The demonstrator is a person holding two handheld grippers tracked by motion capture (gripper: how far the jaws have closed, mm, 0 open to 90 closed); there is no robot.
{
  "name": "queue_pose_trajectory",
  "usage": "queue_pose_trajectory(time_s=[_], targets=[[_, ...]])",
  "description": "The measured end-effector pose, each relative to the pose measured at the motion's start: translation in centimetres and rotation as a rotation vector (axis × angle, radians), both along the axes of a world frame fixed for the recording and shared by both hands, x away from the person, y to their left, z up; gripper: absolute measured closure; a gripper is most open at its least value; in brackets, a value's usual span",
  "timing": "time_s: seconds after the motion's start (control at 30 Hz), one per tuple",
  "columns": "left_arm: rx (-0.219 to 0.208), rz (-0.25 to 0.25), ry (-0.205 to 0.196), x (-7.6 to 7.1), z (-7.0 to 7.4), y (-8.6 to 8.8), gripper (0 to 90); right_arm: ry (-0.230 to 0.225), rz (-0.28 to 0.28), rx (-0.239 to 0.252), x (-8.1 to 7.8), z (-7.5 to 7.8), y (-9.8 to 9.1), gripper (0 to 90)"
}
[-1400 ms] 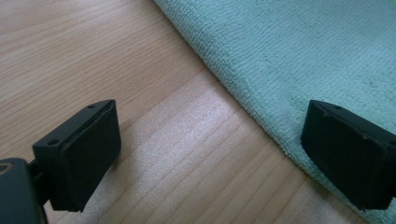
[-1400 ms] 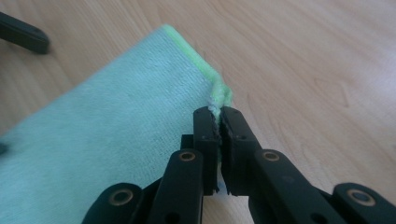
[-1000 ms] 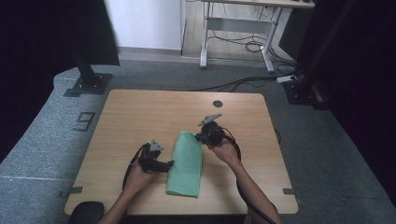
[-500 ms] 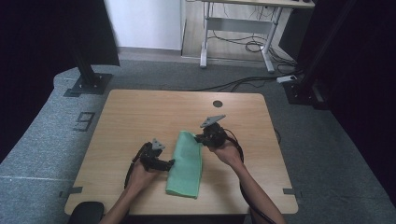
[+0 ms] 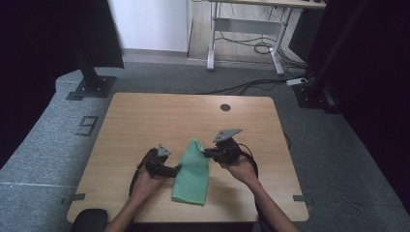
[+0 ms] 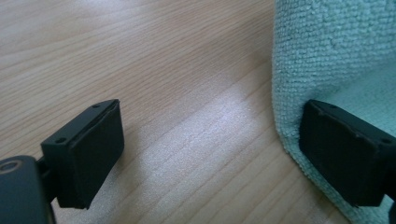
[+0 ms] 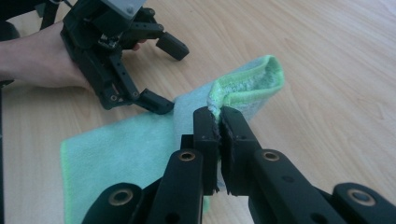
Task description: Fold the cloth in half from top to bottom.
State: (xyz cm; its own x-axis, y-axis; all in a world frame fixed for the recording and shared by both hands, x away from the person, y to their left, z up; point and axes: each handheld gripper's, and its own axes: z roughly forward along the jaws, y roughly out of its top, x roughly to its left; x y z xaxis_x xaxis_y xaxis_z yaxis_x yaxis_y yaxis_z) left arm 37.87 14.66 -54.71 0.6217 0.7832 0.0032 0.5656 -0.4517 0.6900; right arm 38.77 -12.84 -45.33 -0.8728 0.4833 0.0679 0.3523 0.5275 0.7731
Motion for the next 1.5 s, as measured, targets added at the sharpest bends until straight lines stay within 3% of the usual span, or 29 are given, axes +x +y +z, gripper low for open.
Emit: queue_pose_trajectory(time_s=[0.2, 0.4, 0.73, 1.03, 1.5], targets=[[-0.011, -0.015, 0.015, -0.9, 0.6, 0.5, 9.0, 0.002, 0.004, 0.011, -0.6, -0.3, -0.1, 85.0], [0.031, -0.015, 0.019, -1.3, 0.3, 0.2, 9.3, -0.003, 0.016, 0.014, -1.3, -0.2, -0.1, 85.0], [0.000, 0.015, 0.034, -1.1, 0.0, 0.3, 8.8, 0.012, 0.050, 0.024, -3.3, -0.6, -0.2, 84.9], [-0.002, 0.044, 0.028, -0.3, 0.0, -0.2, 8.8, 0.042, 0.071, 0.019, -4.2, -2.1, 0.2, 84.8], [-0.008, 0.022, 0.025, -0.1, -0.1, 0.0, 8.9, 0.103, 0.151, 0.001, -7.0, -5.1, 2.0, 84.4]])
